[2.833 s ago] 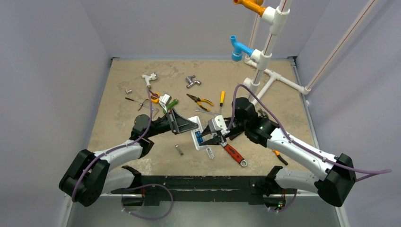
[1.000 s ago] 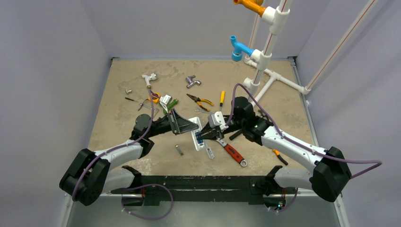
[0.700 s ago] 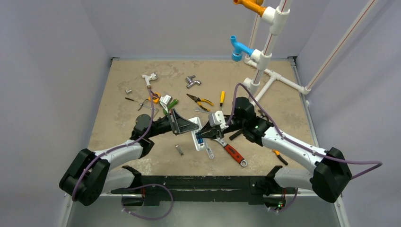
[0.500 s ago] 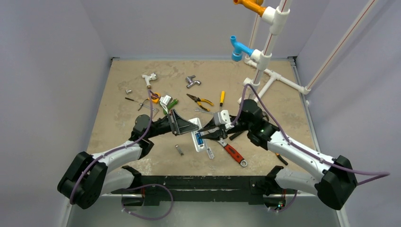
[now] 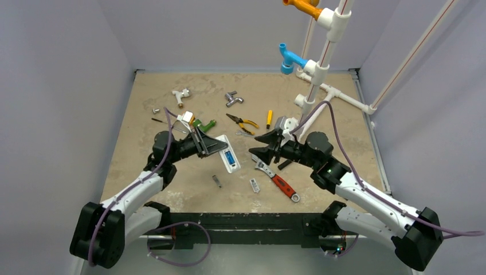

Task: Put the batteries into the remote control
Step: Pick up the battery cover at the center of the board.

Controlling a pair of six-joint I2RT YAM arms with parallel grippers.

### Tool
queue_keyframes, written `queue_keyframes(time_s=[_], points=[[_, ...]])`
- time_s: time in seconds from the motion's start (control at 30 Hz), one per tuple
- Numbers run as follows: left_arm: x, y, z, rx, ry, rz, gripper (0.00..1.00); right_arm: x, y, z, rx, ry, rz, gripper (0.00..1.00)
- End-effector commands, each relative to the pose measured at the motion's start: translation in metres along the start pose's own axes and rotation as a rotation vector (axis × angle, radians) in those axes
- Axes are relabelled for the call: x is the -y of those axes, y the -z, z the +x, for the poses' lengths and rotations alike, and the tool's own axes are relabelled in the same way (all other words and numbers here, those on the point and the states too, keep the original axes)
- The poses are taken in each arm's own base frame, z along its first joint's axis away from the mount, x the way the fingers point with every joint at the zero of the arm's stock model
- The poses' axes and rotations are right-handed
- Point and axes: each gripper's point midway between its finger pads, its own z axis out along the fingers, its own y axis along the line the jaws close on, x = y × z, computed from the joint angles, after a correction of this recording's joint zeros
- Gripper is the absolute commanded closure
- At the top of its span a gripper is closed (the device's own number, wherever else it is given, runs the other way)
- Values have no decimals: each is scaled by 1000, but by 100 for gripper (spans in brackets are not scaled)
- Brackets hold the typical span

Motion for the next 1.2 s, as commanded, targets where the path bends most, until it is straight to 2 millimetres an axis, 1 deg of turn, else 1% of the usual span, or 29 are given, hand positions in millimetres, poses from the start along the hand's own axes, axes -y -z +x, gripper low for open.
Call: queue_keyframes(time_s=[0.0,0.1,0.13,0.17,0.2,0.27,0.3,0.37,0.43,0.57,0.6,0.7,0.87,0.97,1.17], points=[[21,7,-23,41,-141,-45,100,39,12,17,-78,-127,267,53],[25,12,-30,60,-185,-86,100,48,16,40,-176,-231,348,53],[26,13,-32,64,-192,-92,100,46,15,50,-221,-275,350,53],[27,13,-33,65,-195,-94,100,39,16,64,-289,-321,332,53],[27,13,-33,66,-194,-95,100,35,15,70,-320,-364,324,53],[26,13,-33,67,-187,-97,100,31,18,89,-400,-478,361,56],[26,13,-34,68,-184,-96,100,24,19,97,-431,-507,358,57],[25,12,-33,67,-176,-96,100,13,20,113,-488,-485,389,58],[24,12,-33,67,-170,-98,100,1,19,125,-546,-438,421,57],[22,11,-34,61,-161,-108,100,-15,15,152,-639,-466,488,55],[22,11,-34,61,-162,-109,100,-19,14,158,-654,-460,499,52],[22,12,-33,57,-163,-112,100,-26,13,169,-689,-446,540,50],[21,13,-32,60,-164,-118,100,-27,18,184,-729,-458,607,47],[19,13,-31,58,-161,-121,100,-30,21,195,-766,-474,617,46],[17,12,-31,57,-158,-118,100,-38,18,211,-824,-484,586,46]])
